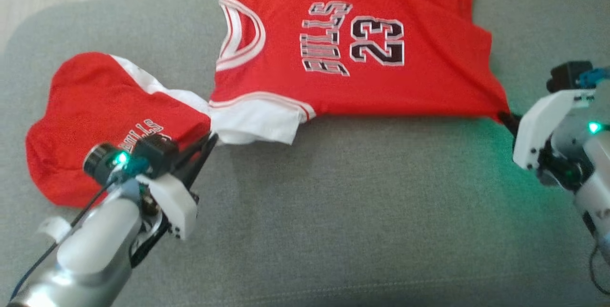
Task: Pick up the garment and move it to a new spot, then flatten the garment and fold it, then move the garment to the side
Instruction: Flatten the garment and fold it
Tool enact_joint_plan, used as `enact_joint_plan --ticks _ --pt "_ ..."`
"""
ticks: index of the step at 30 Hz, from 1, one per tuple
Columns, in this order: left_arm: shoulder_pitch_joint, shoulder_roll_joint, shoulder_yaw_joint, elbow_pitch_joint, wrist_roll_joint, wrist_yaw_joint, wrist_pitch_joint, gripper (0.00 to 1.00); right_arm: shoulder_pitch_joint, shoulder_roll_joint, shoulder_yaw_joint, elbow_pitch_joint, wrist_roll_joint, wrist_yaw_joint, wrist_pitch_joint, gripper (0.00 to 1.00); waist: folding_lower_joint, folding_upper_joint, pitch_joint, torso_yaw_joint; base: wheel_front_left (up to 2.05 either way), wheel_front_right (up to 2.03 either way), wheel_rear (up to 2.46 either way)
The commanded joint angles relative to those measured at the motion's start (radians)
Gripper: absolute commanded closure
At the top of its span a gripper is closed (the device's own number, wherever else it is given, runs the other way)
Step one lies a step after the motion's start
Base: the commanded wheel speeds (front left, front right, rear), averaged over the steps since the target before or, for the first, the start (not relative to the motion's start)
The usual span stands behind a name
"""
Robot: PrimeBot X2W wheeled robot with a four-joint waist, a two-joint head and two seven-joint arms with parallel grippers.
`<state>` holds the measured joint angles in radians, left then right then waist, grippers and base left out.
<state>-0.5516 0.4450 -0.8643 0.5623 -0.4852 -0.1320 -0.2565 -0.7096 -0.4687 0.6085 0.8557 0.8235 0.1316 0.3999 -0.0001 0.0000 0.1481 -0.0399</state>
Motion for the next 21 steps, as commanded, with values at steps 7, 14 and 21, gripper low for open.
enact_joint_plan --ticks 7,14,21 --pt "0.045 0.112 -0.062 -0.13 -0.106 0.001 0.024 1.0 0.074 -0.121 0.075 -0.087 0.039 -0.001 0.096 1.0 0.0001 0.0 -0.067 -0.005 0.0 0.0 0.0" --pt "0.107 0.198 -0.152 -0.284 -0.224 0.001 0.086 1.0 0.115 -0.183 0.122 -0.135 0.043 -0.001 0.174 1.0 0.0001 0.0 -0.106 -0.015 0.0 0.0 0.0" --pt "0.158 0.288 -0.205 -0.447 -0.319 0.001 0.163 1.0 0.183 -0.244 0.135 -0.216 0.124 -0.001 0.327 1.0 0.0001 0.0 -0.137 -0.02 0.0 0.0 0.0"
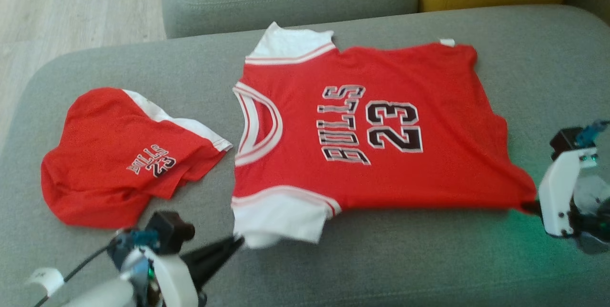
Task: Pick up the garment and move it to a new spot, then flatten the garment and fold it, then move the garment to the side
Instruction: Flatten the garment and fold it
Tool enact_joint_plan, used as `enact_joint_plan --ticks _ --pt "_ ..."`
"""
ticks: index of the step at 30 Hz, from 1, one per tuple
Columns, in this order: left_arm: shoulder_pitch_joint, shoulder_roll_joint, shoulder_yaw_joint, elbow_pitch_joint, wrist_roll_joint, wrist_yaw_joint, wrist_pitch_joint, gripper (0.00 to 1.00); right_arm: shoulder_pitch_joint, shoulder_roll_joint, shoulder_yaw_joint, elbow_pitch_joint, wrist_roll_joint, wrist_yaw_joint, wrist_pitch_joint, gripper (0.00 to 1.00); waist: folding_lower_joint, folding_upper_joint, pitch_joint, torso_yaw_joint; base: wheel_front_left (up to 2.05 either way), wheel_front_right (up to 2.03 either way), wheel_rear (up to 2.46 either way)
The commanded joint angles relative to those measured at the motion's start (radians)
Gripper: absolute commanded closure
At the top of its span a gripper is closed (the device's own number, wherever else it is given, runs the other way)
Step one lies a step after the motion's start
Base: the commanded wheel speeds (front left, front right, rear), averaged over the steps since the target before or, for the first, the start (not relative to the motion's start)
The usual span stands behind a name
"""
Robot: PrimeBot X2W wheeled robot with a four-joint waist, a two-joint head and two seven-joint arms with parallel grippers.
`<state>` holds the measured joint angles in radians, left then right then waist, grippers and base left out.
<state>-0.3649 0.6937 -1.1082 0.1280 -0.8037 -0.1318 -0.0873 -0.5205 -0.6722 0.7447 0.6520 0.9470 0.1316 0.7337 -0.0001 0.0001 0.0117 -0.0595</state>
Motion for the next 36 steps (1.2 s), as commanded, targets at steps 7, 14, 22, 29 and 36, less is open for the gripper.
enact_joint_plan --ticks 7,14,22,29,36 --pt "0.001 0.127 0.003 -0.145 -0.072 0.001 0.064 1.0 0.08 -0.114 -0.02 -0.114 0.056 -0.001 0.156 1.0 0.0001 -0.0001 -0.014 -0.003 0.0 0.0 0.0" --pt "-0.038 0.151 0.033 -0.196 -0.065 0.022 0.068 1.0 0.098 -0.121 -0.113 -0.187 0.036 -0.001 0.21 1.0 0.0001 -0.0001 0.006 -0.007 0.0 0.0 0.0" --pt "-0.163 0.131 0.081 -0.156 -0.026 0.03 0.085 1.0 0.047 -0.054 -0.235 -0.217 -0.045 -0.001 0.258 1.0 0.0001 -0.0001 0.064 -0.01 0.0 0.0 0.0" --pt "-0.268 0.096 0.089 -0.048 0.002 0.021 0.11 1.0 -0.016 0.023 -0.308 -0.211 -0.152 -0.001 0.266 1.0 0.0001 -0.0001 0.13 -0.014 0.0 0.0 0.0" --pt "-0.349 0.044 0.068 0.05 0.019 0.008 0.111 1.0 -0.057 0.075 -0.343 -0.189 -0.237 -0.001 0.238 1.0 0.0001 -0.0001 0.185 -0.016 0.0 0.0 0.0"
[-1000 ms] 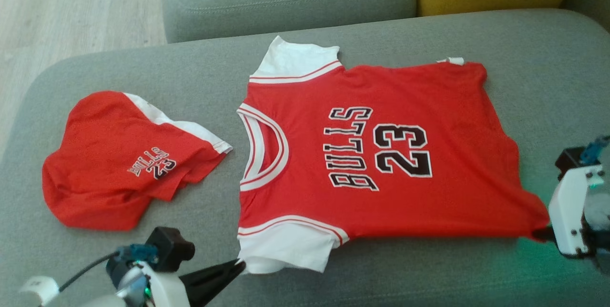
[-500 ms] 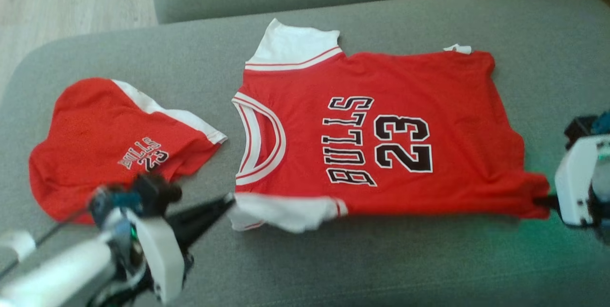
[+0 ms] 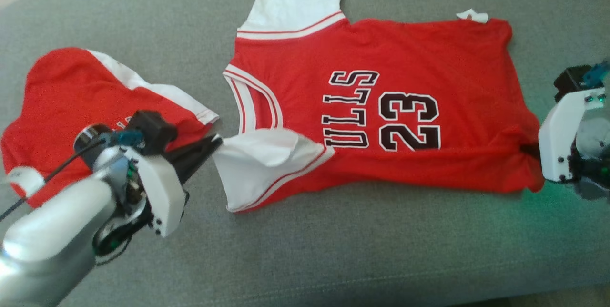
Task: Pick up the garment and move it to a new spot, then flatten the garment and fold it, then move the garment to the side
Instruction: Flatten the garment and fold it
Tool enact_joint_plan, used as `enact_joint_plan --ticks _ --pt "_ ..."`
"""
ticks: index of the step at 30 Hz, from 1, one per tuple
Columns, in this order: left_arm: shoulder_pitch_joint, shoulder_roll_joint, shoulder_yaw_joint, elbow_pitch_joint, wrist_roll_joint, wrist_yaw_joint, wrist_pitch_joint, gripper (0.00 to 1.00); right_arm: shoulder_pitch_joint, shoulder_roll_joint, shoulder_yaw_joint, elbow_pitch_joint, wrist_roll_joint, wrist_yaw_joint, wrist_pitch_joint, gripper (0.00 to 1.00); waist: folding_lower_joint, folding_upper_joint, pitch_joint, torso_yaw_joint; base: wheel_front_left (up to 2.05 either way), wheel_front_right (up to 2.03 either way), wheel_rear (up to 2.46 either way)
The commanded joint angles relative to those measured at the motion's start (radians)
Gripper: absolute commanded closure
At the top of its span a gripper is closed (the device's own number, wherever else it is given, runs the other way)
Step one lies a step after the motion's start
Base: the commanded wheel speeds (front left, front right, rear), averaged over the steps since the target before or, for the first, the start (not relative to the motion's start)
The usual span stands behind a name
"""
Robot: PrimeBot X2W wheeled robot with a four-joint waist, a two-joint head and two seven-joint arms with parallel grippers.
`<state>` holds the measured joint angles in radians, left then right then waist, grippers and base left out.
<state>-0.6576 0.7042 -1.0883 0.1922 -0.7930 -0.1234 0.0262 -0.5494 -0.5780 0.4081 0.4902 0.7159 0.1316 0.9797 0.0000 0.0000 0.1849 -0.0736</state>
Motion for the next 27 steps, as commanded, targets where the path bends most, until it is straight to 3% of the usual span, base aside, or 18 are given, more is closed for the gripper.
enact_joint_plan --ticks 1,8,19,20,21,22,27 --pt "-0.07 0.027 0.041 0.0 0.014 -0.002 -0.005 1.0 -0.036 -0.013 -0.012 -0.021 -0.022 -0.001 -0.016 1.0 0.0 0.0 0.02 -0.003 0.0 0.0 0.0" --pt "-0.169 -0.026 -0.018 0.091 0.031 -0.007 -0.04 1.0 -0.089 0.019 -0.044 0.023 -0.112 -0.001 -0.111 1.0 0.0 0.0 0.056 -0.015 0.0 0.0 0.0" --pt "-0.254 -0.085 -0.062 0.225 0.015 -0.007 -0.122 1.0 -0.132 0.068 -0.044 0.087 -0.153 -0.001 -0.191 1.0 0.0 0.0 0.075 -0.026 0.0 0.0 0.0" --pt "-0.256 -0.092 -0.064 0.243 0.014 -0.007 -0.124 0.74 -0.134 0.069 -0.044 0.093 -0.156 -0.001 -0.195 0.8 0.0 0.0 0.075 -0.026 0.0 0.0 0.0" --pt "-0.257 -0.1 -0.066 0.26 0.013 -0.007 -0.126 0.08 -0.136 0.071 -0.042 0.097 -0.158 -0.001 -0.201 0.05 0.0 0.0 0.074 -0.027 0.0 0.0 0.0" --pt "-0.257 -0.107 -0.068 0.276 0.011 -0.007 -0.126 0.0 -0.138 0.074 -0.045 0.102 -0.158 -0.001 -0.21 0.0 0.0 0.0 0.074 -0.028 0.0 0.0 0.0" --pt "-0.251 -0.134 -0.056 0.337 -0.001 0.009 -0.159 0.0 -0.141 0.096 -0.071 0.124 -0.15 -0.001 -0.27 0.0 0.0 0.0 0.058 -0.027 0.0 0.0 0.0"
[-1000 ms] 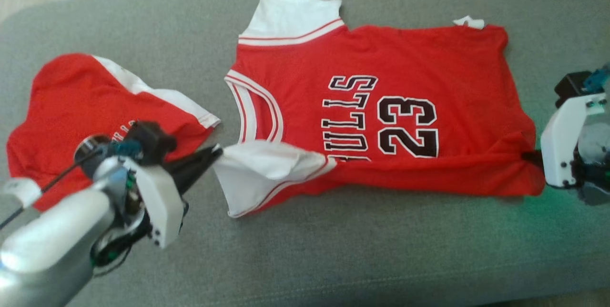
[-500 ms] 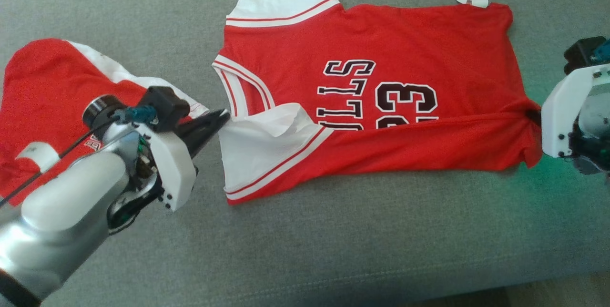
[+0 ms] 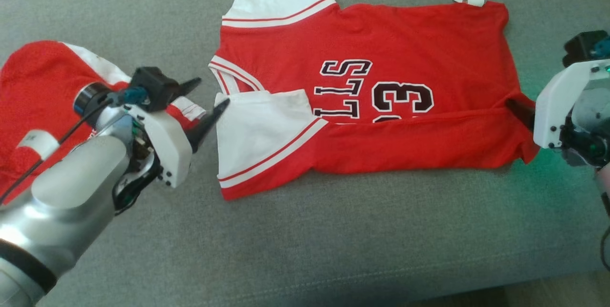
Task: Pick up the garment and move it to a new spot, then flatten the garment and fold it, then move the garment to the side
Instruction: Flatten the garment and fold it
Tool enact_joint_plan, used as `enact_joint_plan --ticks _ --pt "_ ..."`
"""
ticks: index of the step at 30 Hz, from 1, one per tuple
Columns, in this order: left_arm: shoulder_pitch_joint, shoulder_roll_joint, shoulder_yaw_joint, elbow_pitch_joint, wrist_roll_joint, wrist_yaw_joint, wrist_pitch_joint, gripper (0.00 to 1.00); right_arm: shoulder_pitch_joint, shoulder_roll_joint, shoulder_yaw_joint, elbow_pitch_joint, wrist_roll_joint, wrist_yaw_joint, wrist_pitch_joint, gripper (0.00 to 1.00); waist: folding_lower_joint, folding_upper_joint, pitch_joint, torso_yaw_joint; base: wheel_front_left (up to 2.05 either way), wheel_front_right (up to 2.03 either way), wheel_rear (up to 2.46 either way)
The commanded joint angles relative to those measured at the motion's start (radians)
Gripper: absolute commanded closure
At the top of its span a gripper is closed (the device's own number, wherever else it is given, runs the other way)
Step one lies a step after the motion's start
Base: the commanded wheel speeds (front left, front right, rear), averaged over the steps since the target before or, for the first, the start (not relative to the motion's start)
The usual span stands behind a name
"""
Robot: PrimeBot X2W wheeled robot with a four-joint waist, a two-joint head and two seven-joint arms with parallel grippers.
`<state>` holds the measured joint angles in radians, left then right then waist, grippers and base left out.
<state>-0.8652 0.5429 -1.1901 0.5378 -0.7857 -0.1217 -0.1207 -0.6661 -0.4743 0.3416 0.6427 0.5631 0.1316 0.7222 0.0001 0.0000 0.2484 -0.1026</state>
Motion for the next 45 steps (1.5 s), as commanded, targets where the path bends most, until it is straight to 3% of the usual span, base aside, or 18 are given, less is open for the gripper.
enact_joint_plan --ticks 1,11,17,22,26,30,40,45 --pt "-0.04 0.024 0.054 0.0 -0.013 0.016 -0.026 0.0 -0.024 -0.005 -0.012 -0.029 0.003 -0.001 -0.035 0.0 -0.0001 0.0 -0.012 0.003 0.0 0.0 0.0" --pt "0.06 -0.012 0.257 -0.048 -0.1 0.171 -0.139 0.0 0.064 0.063 -0.114 -0.165 0.005 -0.001 -0.447 0.0 -0.0001 0.0 -0.096 0.025 0.0 0.0 0.0" --pt "0.217 -0.045 0.485 -0.232 -0.038 0.262 -0.141 0.0 0.172 0.13 -0.175 -0.245 -0.065 -0.001 -0.662 0.0 -0.0001 0.0 -0.135 0.025 0.0 0.0 0.0" --pt "0.429 -0.131 0.689 -0.387 0.06 0.31 -0.141 0.0 0.309 0.228 -0.233 -0.318 -0.176 -0.001 -0.826 0.0 -0.0001 0.0 -0.16 0.025 0.0 0.0 0.0" --pt "0.577 -0.218 0.788 -0.452 0.152 0.308 -0.141 0.0 0.419 0.319 -0.298 -0.371 -0.265 -0.001 -0.908 0.0 -0.0001 0.0 -0.169 0.021 0.0 0.0 0.0" --pt "0.685 -0.273 0.809 -0.426 0.233 0.272 -0.141 0.0 0.498 0.388 -0.343 -0.42 -0.288 -0.001 -0.929 0.0 -0.0001 0.0 -0.163 0.009 0.0 0.0 0.0" --pt "0.709 -0.361 0.818 -0.278 0.336 0.18 -0.141 0.0 0.523 0.417 -0.35 -0.48 -0.322 -0.001 -0.911 0.0 -0.0001 0.0 -0.139 -0.018 0.0 0.0 0.0" --pt "0.664 -0.376 0.79 -0.134 0.349 0.177 -0.106 0.0 0.519 0.42 -0.353 -0.495 -0.332 -0.001 -0.901 0.0 -0.0001 0.0 -0.125 -0.027 0.0 0.0 0.0"
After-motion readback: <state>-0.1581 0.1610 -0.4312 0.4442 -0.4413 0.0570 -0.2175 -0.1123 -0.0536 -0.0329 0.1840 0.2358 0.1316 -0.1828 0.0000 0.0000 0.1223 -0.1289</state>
